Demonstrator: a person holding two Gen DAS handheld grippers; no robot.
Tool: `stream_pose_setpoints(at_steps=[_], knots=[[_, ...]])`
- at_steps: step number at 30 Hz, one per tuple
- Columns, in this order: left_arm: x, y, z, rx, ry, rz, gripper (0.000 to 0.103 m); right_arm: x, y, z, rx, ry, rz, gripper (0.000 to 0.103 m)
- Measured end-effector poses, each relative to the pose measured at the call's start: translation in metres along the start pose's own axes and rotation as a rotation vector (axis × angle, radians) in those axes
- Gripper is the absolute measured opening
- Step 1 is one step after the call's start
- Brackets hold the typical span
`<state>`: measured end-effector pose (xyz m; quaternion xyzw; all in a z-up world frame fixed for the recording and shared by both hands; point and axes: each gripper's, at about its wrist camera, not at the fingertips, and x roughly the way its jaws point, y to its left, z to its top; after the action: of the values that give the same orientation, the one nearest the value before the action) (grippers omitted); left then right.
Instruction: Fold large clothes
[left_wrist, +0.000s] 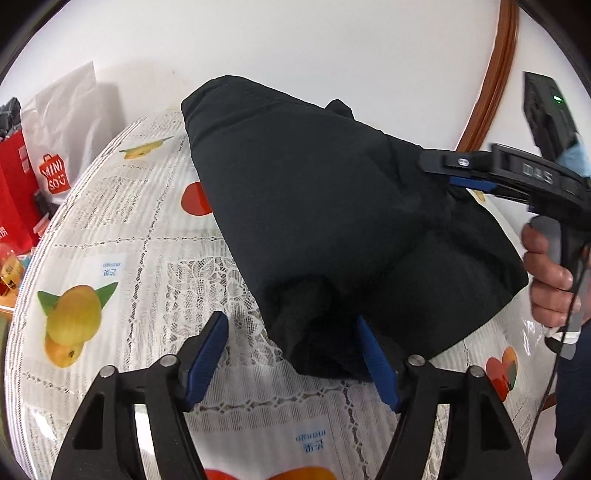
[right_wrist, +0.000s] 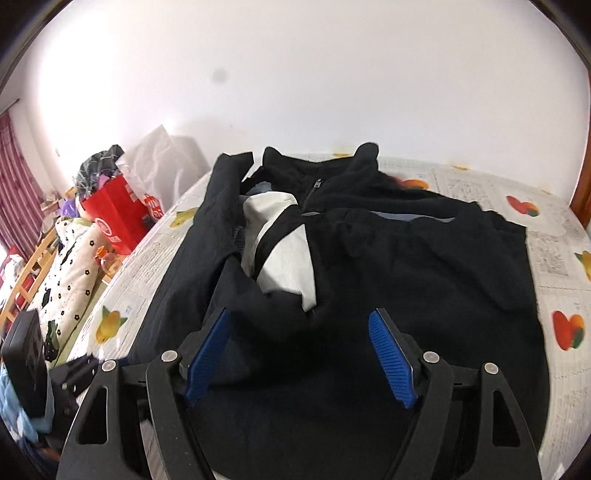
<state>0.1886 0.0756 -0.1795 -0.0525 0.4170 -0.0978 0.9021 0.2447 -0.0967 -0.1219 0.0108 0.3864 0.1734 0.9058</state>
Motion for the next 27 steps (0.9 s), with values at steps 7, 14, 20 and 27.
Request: stream_pose_setpoints(at_steps=[7, 14, 20, 27], knots=[[0.016, 0.003, 0.008, -0.006, 0.019, 0.002, 0.074, 0.05, 0.007, 0.017, 0.055, 0.061, 0.048, 0.076], [0.028, -0.012, 0.015, 0.043, 0.02, 0.095, 0.076, 0.053, 0.013, 0.021, 0.059, 0.049, 0.127, 0.013], [0.033, -0.015, 0.018, 0.046, 0.026, 0.132, 0.078, -0.012, 0.007, 0.018, 0.019, -0.132, 0.192, 0.009], [0.035, -0.018, 0.018, 0.061, 0.03, 0.141, 0.08, -0.059, -0.048, -0.02, 0.093, -0.167, 0.199, 0.009]])
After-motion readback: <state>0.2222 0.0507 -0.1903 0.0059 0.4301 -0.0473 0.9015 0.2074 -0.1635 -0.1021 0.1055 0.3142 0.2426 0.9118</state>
